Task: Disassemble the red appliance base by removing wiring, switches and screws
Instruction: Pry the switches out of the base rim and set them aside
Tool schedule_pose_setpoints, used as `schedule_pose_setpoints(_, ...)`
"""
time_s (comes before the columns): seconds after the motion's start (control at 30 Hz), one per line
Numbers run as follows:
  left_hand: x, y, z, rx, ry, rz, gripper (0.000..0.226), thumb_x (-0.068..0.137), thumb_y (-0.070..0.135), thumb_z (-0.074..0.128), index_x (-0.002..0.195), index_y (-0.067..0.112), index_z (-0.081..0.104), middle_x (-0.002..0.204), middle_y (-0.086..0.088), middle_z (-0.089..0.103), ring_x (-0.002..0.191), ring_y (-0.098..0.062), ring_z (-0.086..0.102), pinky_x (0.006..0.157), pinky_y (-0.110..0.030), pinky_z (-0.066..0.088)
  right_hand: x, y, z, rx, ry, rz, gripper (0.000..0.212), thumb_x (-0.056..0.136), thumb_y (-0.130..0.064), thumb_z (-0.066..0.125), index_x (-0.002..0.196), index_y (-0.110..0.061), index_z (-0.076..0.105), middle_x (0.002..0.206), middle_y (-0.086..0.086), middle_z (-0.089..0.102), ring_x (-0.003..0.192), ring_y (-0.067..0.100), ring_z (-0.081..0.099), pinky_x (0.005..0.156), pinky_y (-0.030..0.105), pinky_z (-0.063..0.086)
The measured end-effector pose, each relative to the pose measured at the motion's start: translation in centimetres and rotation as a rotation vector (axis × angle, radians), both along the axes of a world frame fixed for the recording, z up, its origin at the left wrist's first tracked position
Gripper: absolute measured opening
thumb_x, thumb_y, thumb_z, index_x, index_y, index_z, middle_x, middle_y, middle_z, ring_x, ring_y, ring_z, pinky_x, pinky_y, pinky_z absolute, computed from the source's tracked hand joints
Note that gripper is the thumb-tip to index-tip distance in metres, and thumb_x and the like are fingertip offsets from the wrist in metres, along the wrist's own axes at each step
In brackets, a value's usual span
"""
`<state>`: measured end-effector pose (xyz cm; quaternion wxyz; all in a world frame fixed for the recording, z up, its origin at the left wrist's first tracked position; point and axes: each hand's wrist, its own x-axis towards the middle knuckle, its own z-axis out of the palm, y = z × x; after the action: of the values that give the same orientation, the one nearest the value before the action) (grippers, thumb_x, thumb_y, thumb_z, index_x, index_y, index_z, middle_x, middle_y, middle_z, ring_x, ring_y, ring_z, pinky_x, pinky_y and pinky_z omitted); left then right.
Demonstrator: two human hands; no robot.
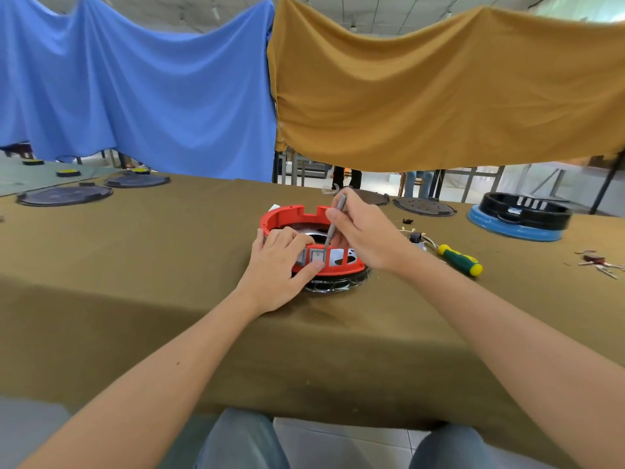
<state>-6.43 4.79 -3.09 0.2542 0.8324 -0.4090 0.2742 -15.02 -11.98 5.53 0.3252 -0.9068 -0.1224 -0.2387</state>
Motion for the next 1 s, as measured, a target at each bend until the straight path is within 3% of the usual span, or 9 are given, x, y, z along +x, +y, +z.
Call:
schedule_pose_setpoints(0.1, 0.1, 0.0, 0.0, 0.003, 0.001, -0.003, 0.053, 0.092, 0.062, 0.032, 0.121, 0.024, 0.054, 0.117, 0.009, 0.05, 0.119, -0.014, 0.041, 0.117, -0.057, 0.014, 0.3, -0.1, -0.1, -0.008, -0.01, 0.003, 0.014, 0.107, -0.026, 0.042, 0.097, -0.016, 0.045, 0.074, -0.001, 0.067, 0.063, 0.003, 0.066, 0.062, 0.017, 0.054)
schedule_pose_setpoints(0.27, 0.3, -0.1, -0.1, -0.003, -0.001, -0.003, 0.053, 0.091, 0.063, 0.031, 0.12, 0.025, 0.054, 0.116, 0.009, 0.049, 0.118, -0.013, 0.04, 0.117, -0.057, 0.014, 0.3, -0.5, -0.3, 0.169, -0.007, 0.027, 0.016, 0.106, -0.025, 0.043, 0.091, -0.021, 0.045, 0.073, 0.002, 0.069, 0.062, 0.011, 0.066, 0.059, 0.019, 0.054)
schedule_pose_setpoints(0.5, 0.4, 0.0, -0.2, -0.005, 0.003, -0.004, 0.047, 0.093, 0.059, 0.036, 0.121, 0.025, 0.053, 0.117, 0.009, 0.049, 0.119, -0.013, 0.039, 0.117, -0.057, 0.015, 0.7, -0.3, 0.4, 0.054, 0.025, 0.026, 0.016, 0.106, -0.025, 0.044, 0.09, -0.023, 0.044, 0.072, 0.001, 0.068, 0.059, 0.004, 0.064, 0.059, 0.021, 0.056)
schedule_pose_setpoints(0.63, 0.4, -0.1, -0.2, -0.002, 0.004, 0.0, 0.046, 0.094, 0.058, 0.037, 0.122, 0.025, 0.053, 0.117, 0.009, 0.048, 0.12, -0.012, 0.039, 0.118, -0.056, 0.013, 0.6, -0.3, 0.8, 0.049, 0.056, 0.04, 0.015, 0.106, -0.025, 0.044, 0.092, -0.02, 0.045, 0.072, -0.002, 0.068, 0.059, 0.001, 0.064, 0.056, 0.015, 0.051)
schedule_pose_setpoints(0.9, 0.4, 0.0, -0.3, -0.004, 0.005, 0.002, 0.046, 0.094, 0.058, 0.037, 0.123, 0.026, 0.052, 0.117, 0.009, 0.048, 0.12, -0.012, 0.038, 0.119, -0.055, 0.012, 0.7, -0.7, 0.3, 0.114, 0.065, -0.004, 0.015, 0.106, -0.025, 0.044, 0.099, -0.012, 0.047, 0.075, 0.006, 0.07, 0.06, 0.007, 0.066, 0.056, 0.014, 0.05)
schedule_pose_setpoints(1.0, 0.6, 0.0, -0.3, -0.012, 0.0, -0.007, 0.041, 0.096, 0.055, 0.042, 0.123, 0.026, 0.052, 0.117, 0.009, 0.048, 0.12, -0.012, 0.038, 0.119, -0.056, 0.012, 0.8, -0.6, 0.3, 0.066, 0.053, 0.002, 0.013, 0.106, -0.026, 0.044, 0.094, -0.019, 0.046, 0.074, 0.002, 0.069, 0.06, 0.005, 0.066, 0.058, 0.017, 0.054)
